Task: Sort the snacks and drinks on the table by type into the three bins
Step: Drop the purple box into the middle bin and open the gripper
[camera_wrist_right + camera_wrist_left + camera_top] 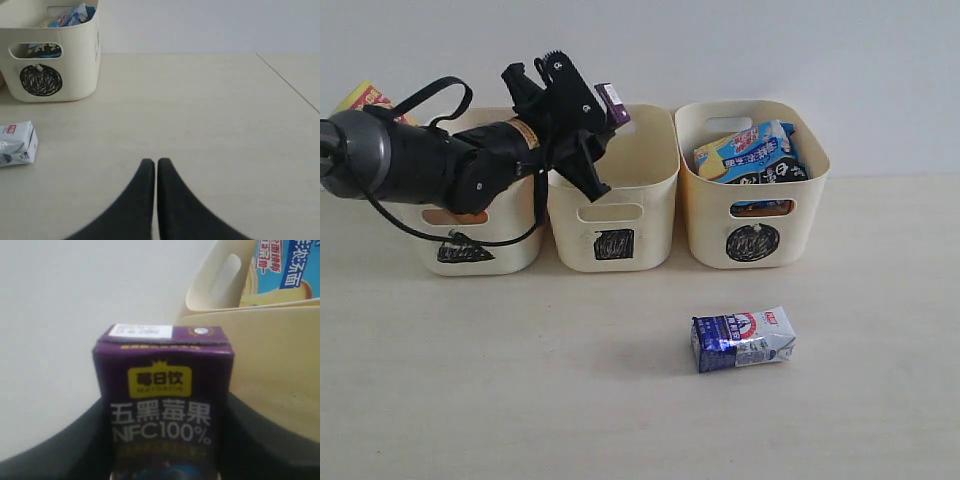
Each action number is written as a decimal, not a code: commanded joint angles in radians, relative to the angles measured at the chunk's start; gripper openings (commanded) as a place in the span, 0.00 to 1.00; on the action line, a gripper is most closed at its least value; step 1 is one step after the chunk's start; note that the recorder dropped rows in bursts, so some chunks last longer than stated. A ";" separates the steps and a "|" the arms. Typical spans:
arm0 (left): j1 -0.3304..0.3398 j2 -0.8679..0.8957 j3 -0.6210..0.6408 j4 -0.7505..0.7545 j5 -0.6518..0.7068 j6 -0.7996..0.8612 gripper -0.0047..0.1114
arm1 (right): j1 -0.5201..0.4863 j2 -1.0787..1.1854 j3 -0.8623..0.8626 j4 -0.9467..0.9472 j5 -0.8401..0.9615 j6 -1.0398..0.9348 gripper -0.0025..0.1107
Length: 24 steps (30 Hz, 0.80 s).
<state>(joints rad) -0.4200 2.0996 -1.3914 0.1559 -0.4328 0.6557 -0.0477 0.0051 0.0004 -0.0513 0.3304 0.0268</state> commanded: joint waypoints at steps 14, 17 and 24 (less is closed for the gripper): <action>-0.007 -0.049 -0.009 -0.011 0.004 -0.013 0.75 | -0.002 -0.005 0.000 -0.007 -0.009 -0.002 0.02; -0.011 -0.113 -0.009 -0.015 0.129 -0.013 0.67 | -0.002 -0.005 0.000 -0.007 -0.009 -0.002 0.02; -0.009 -0.256 -0.009 -0.020 0.482 -0.037 0.08 | -0.002 -0.005 0.000 -0.007 -0.009 -0.002 0.02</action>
<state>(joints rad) -0.4241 1.8968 -1.3936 0.1537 -0.0847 0.6364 -0.0477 0.0051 0.0004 -0.0513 0.3304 0.0268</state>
